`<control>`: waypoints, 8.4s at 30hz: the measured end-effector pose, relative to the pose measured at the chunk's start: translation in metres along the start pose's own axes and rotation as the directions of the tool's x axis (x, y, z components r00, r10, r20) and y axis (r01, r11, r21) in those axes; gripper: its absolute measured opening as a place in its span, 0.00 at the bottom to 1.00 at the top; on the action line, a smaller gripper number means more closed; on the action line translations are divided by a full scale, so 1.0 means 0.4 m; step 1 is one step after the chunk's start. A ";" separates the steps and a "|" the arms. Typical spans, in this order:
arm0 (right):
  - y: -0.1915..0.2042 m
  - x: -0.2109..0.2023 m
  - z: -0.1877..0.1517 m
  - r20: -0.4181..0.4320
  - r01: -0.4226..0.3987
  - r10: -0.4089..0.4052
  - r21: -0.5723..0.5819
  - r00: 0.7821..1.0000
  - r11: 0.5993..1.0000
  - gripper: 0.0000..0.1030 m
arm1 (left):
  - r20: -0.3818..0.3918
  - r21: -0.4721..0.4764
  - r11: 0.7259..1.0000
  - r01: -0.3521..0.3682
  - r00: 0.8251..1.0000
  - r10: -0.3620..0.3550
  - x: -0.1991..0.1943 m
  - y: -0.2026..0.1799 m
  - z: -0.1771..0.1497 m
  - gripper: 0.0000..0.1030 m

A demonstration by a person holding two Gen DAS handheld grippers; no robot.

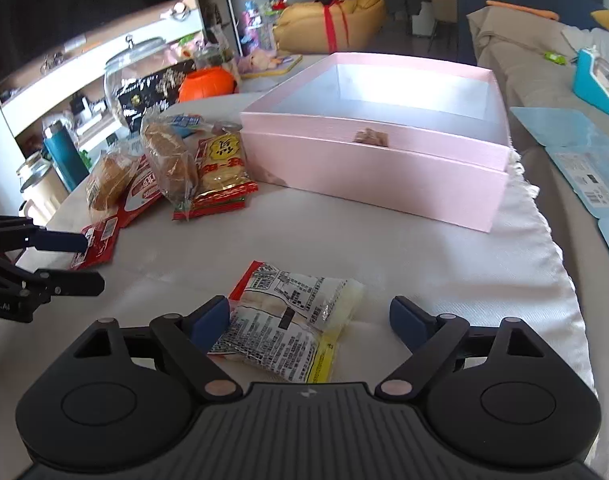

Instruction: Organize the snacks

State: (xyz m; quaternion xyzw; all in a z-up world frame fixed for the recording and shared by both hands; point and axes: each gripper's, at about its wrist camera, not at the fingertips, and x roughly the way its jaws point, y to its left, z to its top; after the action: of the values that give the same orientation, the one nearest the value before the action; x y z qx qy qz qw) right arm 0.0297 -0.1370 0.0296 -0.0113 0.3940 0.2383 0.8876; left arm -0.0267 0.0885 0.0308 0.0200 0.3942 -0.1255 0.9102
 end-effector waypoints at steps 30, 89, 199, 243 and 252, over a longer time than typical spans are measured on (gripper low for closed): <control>-0.005 -0.031 -0.032 0.074 0.028 -0.034 0.079 0.997 0.996 0.87 | -0.017 0.022 0.998 -0.067 0.998 0.067 0.036 -0.026 -0.021 0.80; -0.057 -0.068 0.032 0.068 0.139 -0.146 0.096 0.987 0.986 0.53 | 0.253 0.046 0.995 0.084 0.963 -0.093 0.029 -0.122 0.275 0.63; 0.037 0.087 0.106 0.057 0.135 -0.134 -0.020 0.989 0.991 0.87 | 0.144 -0.098 0.946 0.309 0.945 -0.294 0.299 -0.021 0.465 0.76; 0.045 0.134 0.183 0.076 -0.102 0.099 0.045 0.992 0.994 0.87 | 0.139 -0.358 0.932 0.054 0.990 -0.004 -0.009 0.212 0.203 0.39; 0.191 0.296 0.254 -0.070 -0.112 0.108 -0.057 0.992 0.992 0.60 | 0.123 -0.466 0.879 0.103 0.991 -0.051 -0.027 0.253 0.119 0.39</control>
State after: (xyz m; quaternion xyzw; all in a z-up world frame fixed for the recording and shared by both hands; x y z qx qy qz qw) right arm 0.1354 0.0008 0.0291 -0.0247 0.4158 0.2981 0.8588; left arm 0.0248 0.1825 0.0651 -0.2241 0.3642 -0.0627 0.9018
